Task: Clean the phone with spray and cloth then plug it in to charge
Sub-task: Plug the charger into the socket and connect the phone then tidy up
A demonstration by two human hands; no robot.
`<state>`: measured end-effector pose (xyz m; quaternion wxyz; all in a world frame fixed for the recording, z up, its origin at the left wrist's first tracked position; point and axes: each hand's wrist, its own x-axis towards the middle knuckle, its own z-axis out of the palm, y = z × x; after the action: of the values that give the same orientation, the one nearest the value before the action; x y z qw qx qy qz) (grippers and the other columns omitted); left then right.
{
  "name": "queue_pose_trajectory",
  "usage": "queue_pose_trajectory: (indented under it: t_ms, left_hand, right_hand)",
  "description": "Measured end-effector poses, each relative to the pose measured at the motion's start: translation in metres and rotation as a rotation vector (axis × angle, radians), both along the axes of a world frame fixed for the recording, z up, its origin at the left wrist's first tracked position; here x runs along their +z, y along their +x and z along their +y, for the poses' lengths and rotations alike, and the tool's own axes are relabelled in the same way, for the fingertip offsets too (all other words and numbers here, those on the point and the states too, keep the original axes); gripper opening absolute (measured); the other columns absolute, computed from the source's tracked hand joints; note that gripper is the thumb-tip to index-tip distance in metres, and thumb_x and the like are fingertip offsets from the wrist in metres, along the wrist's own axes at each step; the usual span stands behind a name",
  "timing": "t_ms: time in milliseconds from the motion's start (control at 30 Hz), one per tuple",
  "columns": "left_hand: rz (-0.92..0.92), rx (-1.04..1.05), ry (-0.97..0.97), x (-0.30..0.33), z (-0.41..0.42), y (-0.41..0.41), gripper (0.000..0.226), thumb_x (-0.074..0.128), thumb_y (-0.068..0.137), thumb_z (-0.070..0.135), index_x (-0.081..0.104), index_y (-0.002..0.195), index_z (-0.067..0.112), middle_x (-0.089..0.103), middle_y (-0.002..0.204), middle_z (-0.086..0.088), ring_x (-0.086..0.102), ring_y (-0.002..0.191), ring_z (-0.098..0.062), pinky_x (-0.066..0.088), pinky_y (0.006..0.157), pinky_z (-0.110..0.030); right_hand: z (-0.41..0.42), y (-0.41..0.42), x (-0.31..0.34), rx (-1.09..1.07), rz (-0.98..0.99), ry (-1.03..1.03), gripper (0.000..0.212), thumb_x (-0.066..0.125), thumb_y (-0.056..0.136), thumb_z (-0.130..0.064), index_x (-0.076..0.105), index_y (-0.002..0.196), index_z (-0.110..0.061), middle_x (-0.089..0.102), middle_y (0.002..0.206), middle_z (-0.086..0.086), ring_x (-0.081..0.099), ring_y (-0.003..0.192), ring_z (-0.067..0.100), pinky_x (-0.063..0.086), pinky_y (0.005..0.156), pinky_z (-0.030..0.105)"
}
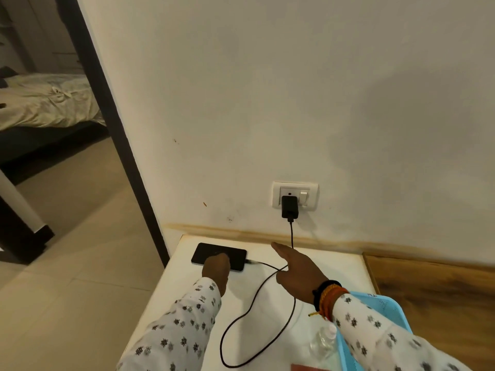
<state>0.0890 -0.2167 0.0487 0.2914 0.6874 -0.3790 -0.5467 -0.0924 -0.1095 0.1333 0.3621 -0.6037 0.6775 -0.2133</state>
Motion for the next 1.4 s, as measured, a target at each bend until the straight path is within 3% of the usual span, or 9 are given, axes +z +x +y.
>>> queue_pose_trajectory:
  t_ms: [133, 200, 367, 533, 800, 933, 1000, 1233, 1400]
  left_hand:
    - [-0.135, -0.081, -0.137, 0.010, 0.027, -0.018, 0.045, 0.054, 0.097, 0.016, 0.046, 0.141, 0.010, 0.046, 0.144, -0.011, 0.045, 0.132, -0.030, 0.034, 0.112, -0.034]
    - [-0.169, -0.143, -0.159, 0.017, 0.038, -0.025, 0.057, 0.054, 0.097, 0.023, 0.038, 0.150, 0.009, 0.039, 0.156, -0.010, 0.038, 0.141, -0.031, 0.032, 0.111, -0.034]
    - [-0.283, -0.246, -0.301, 0.041, 0.075, -0.032, 0.049, 0.055, 0.097, 0.027, 0.048, 0.143, 0.009, 0.052, 0.146, -0.012, 0.047, 0.133, -0.031, 0.036, 0.107, -0.032]
    - [-0.305, -0.352, -0.274, 0.062, 0.122, -0.041, 0.052, 0.054, 0.096, 0.032, 0.047, 0.144, 0.012, 0.050, 0.148, -0.010, 0.046, 0.135, -0.030, 0.036, 0.110, -0.033]
    - [-0.350, -0.607, -0.276, 0.074, 0.189, -0.061, 0.067, 0.051, 0.097, 0.032, 0.024, 0.157, 0.019, 0.039, 0.157, -0.010, 0.039, 0.142, -0.029, 0.031, 0.113, -0.034]
    - [-0.452, -0.762, -0.303, 0.065, 0.220, -0.062, 0.072, 0.049, 0.096, 0.031, 0.013, 0.159, 0.024, 0.050, 0.148, -0.013, 0.054, 0.126, -0.031, 0.044, 0.098, -0.032]
    - [-0.470, -0.804, -0.296, 0.059, 0.232, -0.061, 0.073, 0.049, 0.096, 0.031, 0.013, 0.159, 0.024, 0.049, 0.149, -0.013, 0.055, 0.126, -0.031, 0.043, 0.094, -0.030]
    - [-0.486, -0.838, -0.254, 0.034, 0.248, -0.059, 0.076, 0.056, 0.093, 0.034, 0.017, 0.158, 0.024, 0.044, 0.154, -0.009, 0.048, 0.134, -0.029, 0.040, 0.108, -0.036]
    - [-0.529, -0.865, -0.231, 0.014, 0.245, -0.059, 0.076, 0.060, 0.089, 0.028, 0.025, 0.156, 0.021, 0.044, 0.153, -0.008, 0.043, 0.139, -0.026, 0.037, 0.111, -0.034]
  right_hand:
    - [0.010, 0.002, -0.001, -0.007, -0.007, 0.000, 0.070, 0.051, 0.086, -0.003, 0.031, 0.150, -0.021, 0.030, 0.156, -0.005, 0.028, 0.142, 0.010, 0.021, 0.104, 0.010]
    - [0.016, 0.003, 0.003, -0.010, 0.008, 0.005, 0.069, 0.051, 0.086, -0.003, 0.031, 0.150, -0.021, 0.030, 0.156, -0.004, 0.028, 0.143, 0.011, 0.022, 0.106, 0.013]
    - [0.041, 0.000, 0.020, -0.016, 0.099, 0.001, 0.069, 0.050, 0.087, -0.007, 0.028, 0.151, -0.020, 0.027, 0.158, -0.001, 0.025, 0.144, 0.014, 0.018, 0.113, 0.020]
    - [0.082, -0.008, 0.034, 0.021, 0.224, 0.047, 0.073, 0.050, 0.087, -0.010, 0.023, 0.153, -0.021, 0.019, 0.161, 0.000, 0.020, 0.146, 0.015, 0.018, 0.119, 0.028]
    - [0.156, -0.029, 0.034, -0.087, 0.227, 0.067, 0.074, 0.048, 0.084, -0.005, 0.025, 0.152, -0.023, 0.024, 0.159, -0.002, 0.025, 0.145, 0.016, 0.023, 0.118, 0.029]
    - [0.185, -0.036, 0.018, -0.121, 0.232, 0.097, 0.074, 0.048, 0.085, -0.004, 0.023, 0.153, -0.022, 0.023, 0.160, 0.000, 0.023, 0.146, 0.017, 0.022, 0.118, 0.030]
    - [0.198, -0.036, 0.007, -0.146, 0.240, 0.109, 0.074, 0.051, 0.086, -0.006, 0.023, 0.153, -0.022, 0.024, 0.159, 0.000, 0.024, 0.145, 0.019, 0.023, 0.117, 0.032]
    - [0.211, -0.028, -0.025, -0.218, 0.229, 0.068, 0.060, 0.057, 0.086, -0.013, 0.039, 0.143, -0.019, 0.045, 0.146, 0.005, 0.044, 0.132, 0.025, 0.035, 0.108, 0.034]
    - [0.201, -0.030, -0.042, -0.300, 0.221, 0.059, 0.070, 0.060, 0.087, -0.017, 0.030, 0.149, -0.020, 0.040, 0.150, 0.002, 0.039, 0.136, 0.022, 0.032, 0.114, 0.036]
